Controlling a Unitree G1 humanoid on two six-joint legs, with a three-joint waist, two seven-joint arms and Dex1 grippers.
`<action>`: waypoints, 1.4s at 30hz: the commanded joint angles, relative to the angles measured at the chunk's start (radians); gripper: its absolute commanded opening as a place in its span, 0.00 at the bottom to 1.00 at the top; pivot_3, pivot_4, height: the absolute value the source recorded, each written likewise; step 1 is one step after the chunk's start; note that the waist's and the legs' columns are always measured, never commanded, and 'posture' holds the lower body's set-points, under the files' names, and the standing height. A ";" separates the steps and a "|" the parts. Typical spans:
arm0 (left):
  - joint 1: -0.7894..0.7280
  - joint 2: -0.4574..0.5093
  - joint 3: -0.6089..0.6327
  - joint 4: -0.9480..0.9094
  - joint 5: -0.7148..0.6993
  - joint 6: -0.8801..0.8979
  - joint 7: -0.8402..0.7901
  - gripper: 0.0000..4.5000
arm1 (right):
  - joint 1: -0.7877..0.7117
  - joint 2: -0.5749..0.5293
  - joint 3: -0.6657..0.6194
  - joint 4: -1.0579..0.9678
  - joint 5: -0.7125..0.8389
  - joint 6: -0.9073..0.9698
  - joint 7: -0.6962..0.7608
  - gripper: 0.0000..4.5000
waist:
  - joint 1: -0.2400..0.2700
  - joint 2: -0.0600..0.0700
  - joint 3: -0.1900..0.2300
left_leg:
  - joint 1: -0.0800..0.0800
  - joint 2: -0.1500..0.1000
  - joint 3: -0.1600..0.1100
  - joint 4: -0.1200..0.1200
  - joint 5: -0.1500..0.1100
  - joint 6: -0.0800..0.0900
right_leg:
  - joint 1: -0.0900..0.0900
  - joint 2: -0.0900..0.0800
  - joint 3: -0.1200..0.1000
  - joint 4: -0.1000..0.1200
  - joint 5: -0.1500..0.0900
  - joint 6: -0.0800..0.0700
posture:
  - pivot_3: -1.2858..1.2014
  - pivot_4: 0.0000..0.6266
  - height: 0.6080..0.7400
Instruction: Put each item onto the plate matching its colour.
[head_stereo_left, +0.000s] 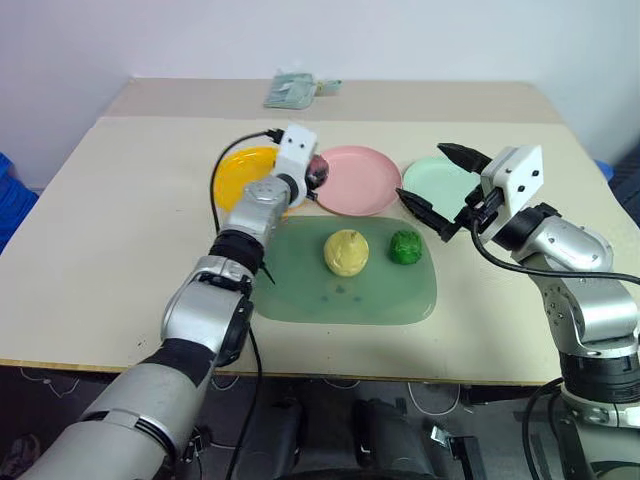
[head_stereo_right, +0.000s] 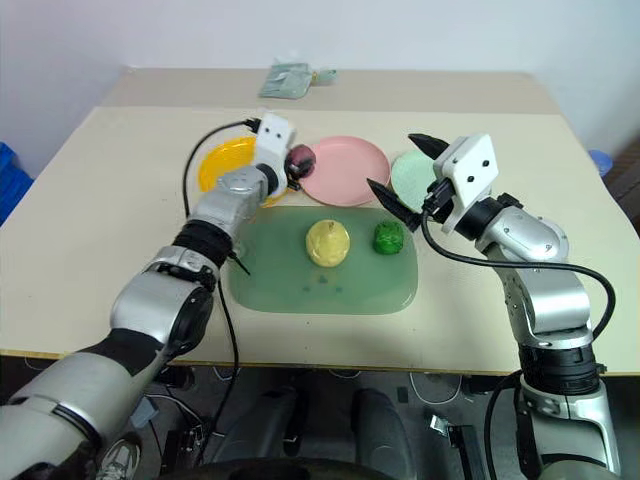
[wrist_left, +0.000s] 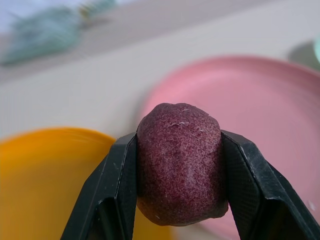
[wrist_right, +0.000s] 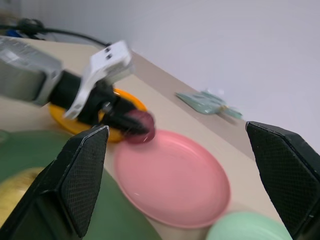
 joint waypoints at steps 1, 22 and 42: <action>-0.087 -0.030 0.024 0.078 0.020 -0.083 0.014 0.43 | -0.005 0.007 -0.026 0.007 -0.012 -0.069 0.008 1.00 | 0.002 0.000 0.000 | 0.000 0.000 0.000 0.000 0.000 0.000 | 0.000 0.000 0.000 0.000 0.000 0.000 | 0.52 0.24 1.00; 0.109 0.002 0.110 -0.385 -0.112 -0.086 -0.301 0.99 | 0.080 0.021 -0.033 -0.069 0.001 -0.018 -0.036 1.00 | -0.005 0.001 -0.001 | 0.001 0.000 0.000 0.003 0.000 0.000 | 0.002 0.000 0.002 0.002 0.002 0.002 | 0.52 0.24 1.00; 0.998 0.518 0.234 -1.434 -0.431 0.204 -0.725 0.99 | 0.104 0.135 0.165 -0.245 0.080 0.385 -0.127 1.00 | -0.020 0.003 -0.001 | 0.008 0.002 0.001 0.003 0.000 0.002 | 0.003 0.001 0.004 0.011 0.001 -0.007 | 0.52 0.24 1.00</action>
